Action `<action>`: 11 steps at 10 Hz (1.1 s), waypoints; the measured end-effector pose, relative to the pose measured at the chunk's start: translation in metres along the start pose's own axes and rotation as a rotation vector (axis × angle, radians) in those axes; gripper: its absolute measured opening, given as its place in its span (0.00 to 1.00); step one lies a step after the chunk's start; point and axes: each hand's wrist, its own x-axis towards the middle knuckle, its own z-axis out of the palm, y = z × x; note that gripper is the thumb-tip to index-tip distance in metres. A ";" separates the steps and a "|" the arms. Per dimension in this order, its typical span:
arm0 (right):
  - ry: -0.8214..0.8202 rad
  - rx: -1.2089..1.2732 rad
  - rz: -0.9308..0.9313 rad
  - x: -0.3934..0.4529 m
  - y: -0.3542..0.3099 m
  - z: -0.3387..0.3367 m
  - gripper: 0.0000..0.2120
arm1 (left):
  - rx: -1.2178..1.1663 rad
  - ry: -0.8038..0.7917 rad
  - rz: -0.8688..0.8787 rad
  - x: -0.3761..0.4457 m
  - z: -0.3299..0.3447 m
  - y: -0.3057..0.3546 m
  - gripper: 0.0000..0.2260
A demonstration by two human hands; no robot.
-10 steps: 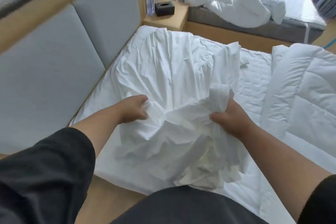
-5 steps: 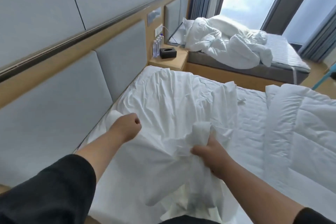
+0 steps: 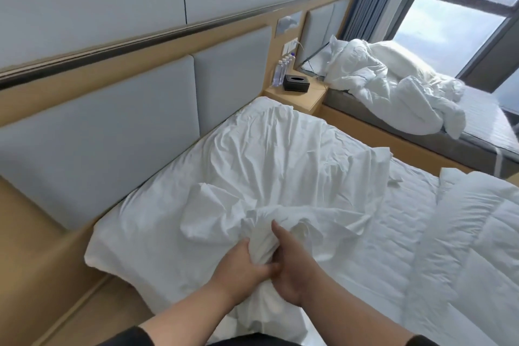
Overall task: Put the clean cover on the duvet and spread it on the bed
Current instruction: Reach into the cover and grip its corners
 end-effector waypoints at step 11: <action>-0.219 -1.230 -1.414 -0.017 0.035 -0.123 0.28 | -0.303 0.494 -0.321 -0.109 0.060 0.005 0.25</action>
